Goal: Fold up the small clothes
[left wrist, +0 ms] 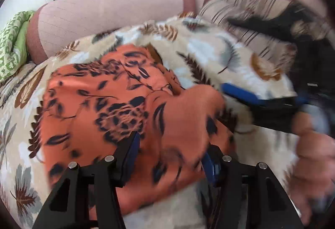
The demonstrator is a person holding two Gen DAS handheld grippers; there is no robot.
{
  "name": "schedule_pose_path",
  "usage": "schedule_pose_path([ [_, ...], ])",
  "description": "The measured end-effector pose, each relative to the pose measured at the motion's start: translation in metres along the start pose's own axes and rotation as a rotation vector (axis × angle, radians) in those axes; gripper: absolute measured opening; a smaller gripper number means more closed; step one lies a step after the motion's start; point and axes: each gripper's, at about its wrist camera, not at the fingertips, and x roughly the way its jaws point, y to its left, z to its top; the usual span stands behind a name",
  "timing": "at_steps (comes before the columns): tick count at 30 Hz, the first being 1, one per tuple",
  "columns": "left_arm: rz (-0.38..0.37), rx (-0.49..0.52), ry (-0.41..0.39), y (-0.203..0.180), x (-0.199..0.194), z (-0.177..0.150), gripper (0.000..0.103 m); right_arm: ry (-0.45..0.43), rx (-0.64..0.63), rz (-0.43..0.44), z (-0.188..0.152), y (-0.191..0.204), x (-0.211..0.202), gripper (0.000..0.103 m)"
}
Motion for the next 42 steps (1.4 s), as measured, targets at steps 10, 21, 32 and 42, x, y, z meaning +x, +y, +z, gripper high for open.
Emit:
schedule_pose_path([
  [10,0.230,-0.053,-0.079,0.061,-0.046,-0.037,0.067,0.178,-0.127,-0.118,-0.031,0.007,0.049,0.084],
  [21,0.130,-0.167,0.054,0.089,0.005,-0.065,0.074,0.239,-0.426,-0.493,-0.061,0.017,0.080,0.022],
  [32,0.167,-0.072,0.038,0.070,0.006,-0.055,0.082,0.169,-0.512,-0.648,-0.052,0.021,0.064,0.020],
  [42,0.130,-0.181,-0.001,0.091,-0.014,-0.055,0.086,0.073,-0.434,-0.573,-0.030,0.030,0.040,0.032],
])
